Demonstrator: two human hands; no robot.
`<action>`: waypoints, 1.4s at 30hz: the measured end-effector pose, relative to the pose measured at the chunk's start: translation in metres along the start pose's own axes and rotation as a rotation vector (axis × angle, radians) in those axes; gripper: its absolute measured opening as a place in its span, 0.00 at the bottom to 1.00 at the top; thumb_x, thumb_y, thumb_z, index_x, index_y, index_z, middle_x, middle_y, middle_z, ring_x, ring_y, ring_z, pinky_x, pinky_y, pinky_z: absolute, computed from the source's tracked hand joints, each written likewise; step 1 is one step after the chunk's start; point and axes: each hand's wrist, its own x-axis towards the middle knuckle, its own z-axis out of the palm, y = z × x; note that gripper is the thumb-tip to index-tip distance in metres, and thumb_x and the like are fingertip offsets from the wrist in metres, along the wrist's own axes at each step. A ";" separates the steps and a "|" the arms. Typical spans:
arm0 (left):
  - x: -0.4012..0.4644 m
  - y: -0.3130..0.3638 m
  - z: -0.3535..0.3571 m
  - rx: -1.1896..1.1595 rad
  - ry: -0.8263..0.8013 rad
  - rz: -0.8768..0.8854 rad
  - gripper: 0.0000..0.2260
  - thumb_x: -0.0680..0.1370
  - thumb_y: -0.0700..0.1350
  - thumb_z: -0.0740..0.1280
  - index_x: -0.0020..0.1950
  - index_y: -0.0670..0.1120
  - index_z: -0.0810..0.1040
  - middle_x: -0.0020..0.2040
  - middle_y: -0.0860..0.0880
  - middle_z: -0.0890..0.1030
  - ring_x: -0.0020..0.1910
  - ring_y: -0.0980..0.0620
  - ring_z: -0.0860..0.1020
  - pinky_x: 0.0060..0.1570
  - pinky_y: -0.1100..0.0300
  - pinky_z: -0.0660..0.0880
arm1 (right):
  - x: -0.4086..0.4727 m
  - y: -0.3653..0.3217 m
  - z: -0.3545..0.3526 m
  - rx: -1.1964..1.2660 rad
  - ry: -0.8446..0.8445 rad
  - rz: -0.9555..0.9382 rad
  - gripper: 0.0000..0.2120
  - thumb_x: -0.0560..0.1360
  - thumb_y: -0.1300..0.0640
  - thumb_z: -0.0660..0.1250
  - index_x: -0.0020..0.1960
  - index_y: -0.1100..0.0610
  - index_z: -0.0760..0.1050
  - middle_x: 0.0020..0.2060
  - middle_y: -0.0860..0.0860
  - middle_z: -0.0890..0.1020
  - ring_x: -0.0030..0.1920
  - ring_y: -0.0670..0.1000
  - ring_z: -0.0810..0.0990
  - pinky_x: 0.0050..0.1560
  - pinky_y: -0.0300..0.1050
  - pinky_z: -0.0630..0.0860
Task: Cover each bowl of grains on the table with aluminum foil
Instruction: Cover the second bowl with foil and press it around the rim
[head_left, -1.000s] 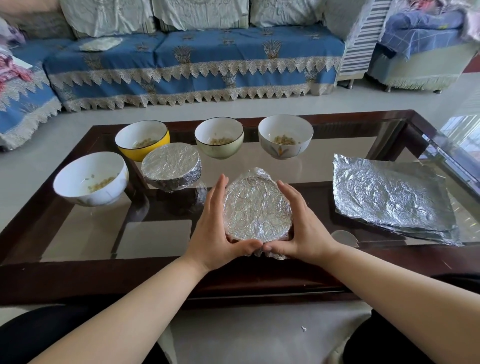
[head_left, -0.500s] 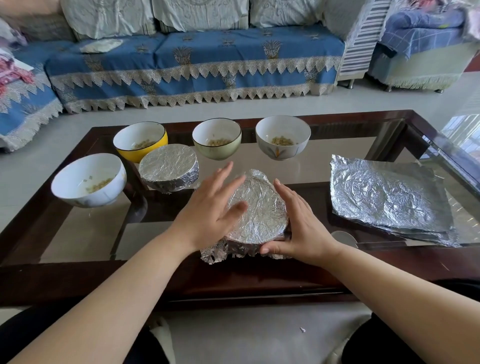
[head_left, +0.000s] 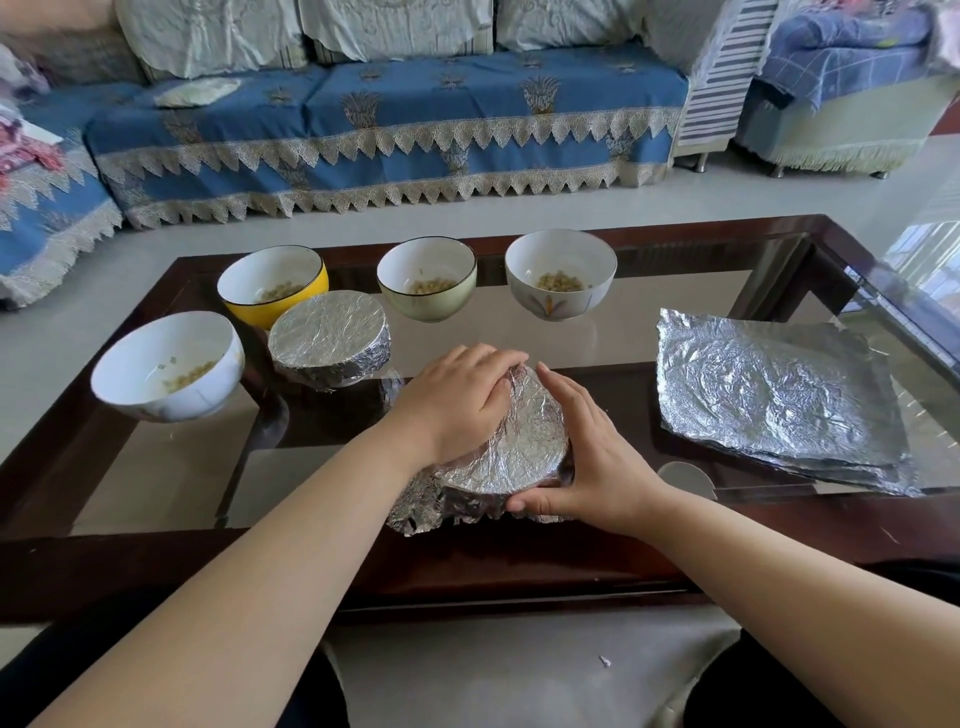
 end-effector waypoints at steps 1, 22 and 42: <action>-0.001 0.001 -0.003 -0.042 -0.004 -0.009 0.21 0.83 0.52 0.51 0.76 0.50 0.65 0.71 0.50 0.71 0.70 0.50 0.67 0.70 0.51 0.64 | 0.000 -0.001 -0.001 0.002 -0.010 0.007 0.58 0.60 0.31 0.72 0.79 0.51 0.47 0.72 0.36 0.53 0.72 0.29 0.47 0.70 0.27 0.46; -0.035 0.014 -0.013 0.242 -0.261 -0.113 0.55 0.60 0.83 0.39 0.81 0.55 0.41 0.81 0.51 0.36 0.78 0.53 0.37 0.75 0.45 0.42 | -0.002 -0.007 -0.021 -0.044 -0.164 0.164 0.63 0.55 0.21 0.62 0.80 0.51 0.45 0.78 0.46 0.55 0.74 0.40 0.51 0.76 0.43 0.48; -0.042 0.023 -0.003 0.230 -0.230 -0.124 0.50 0.61 0.83 0.40 0.79 0.62 0.37 0.80 0.52 0.34 0.78 0.50 0.33 0.76 0.48 0.35 | 0.016 -0.001 -0.039 0.688 -0.314 0.383 0.34 0.74 0.50 0.72 0.75 0.43 0.60 0.68 0.39 0.72 0.66 0.39 0.72 0.65 0.40 0.71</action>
